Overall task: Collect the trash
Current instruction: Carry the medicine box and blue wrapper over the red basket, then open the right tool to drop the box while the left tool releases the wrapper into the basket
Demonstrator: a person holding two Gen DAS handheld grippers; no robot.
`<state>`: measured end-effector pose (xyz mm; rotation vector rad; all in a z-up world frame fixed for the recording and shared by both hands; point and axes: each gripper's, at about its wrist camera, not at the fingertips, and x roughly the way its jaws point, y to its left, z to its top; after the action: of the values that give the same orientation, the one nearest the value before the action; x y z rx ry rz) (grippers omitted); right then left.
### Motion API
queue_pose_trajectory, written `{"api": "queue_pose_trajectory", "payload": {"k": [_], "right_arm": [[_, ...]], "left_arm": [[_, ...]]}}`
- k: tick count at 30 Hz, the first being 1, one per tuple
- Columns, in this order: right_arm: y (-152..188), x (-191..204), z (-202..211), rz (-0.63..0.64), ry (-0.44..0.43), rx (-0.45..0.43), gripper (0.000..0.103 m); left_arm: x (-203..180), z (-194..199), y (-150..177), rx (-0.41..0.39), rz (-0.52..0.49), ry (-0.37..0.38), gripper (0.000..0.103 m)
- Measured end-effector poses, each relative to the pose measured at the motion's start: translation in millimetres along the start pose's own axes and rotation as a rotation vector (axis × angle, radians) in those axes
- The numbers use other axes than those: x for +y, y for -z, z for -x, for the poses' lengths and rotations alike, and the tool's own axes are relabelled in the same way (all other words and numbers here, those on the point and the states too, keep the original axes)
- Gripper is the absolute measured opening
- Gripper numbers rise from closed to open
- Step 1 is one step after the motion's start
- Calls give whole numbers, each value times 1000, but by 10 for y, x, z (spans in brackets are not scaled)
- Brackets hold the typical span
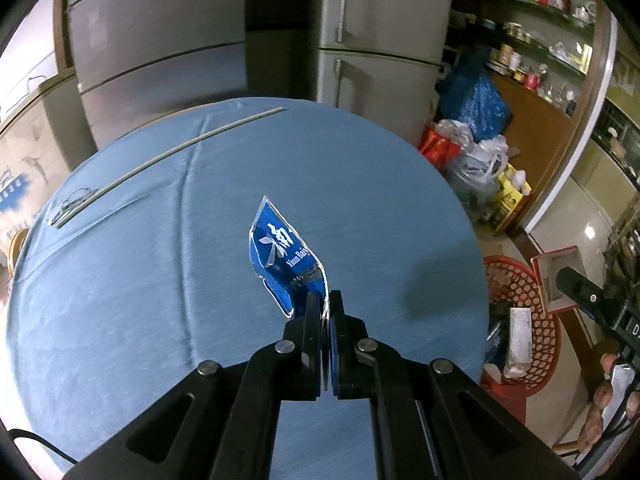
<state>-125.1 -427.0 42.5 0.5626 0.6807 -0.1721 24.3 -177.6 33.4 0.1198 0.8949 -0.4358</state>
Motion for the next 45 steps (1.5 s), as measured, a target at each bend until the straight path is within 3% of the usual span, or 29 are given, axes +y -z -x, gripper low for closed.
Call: {"api": "queue_pose_trajectory", "payload": {"k": [22, 29, 45], "right_arm": [[-24, -685, 176, -98, 151, -30, 83], [5, -1115, 87, -160, 220, 4, 83], [265, -1443, -188, -145, 293, 132, 84]], "left_arm": [[-697, -206, -101, 16, -124, 95, 3], [-998, -224, -137, 15, -173, 139, 3], [-1687, -410, -196, 62, -267, 212, 3]]}}
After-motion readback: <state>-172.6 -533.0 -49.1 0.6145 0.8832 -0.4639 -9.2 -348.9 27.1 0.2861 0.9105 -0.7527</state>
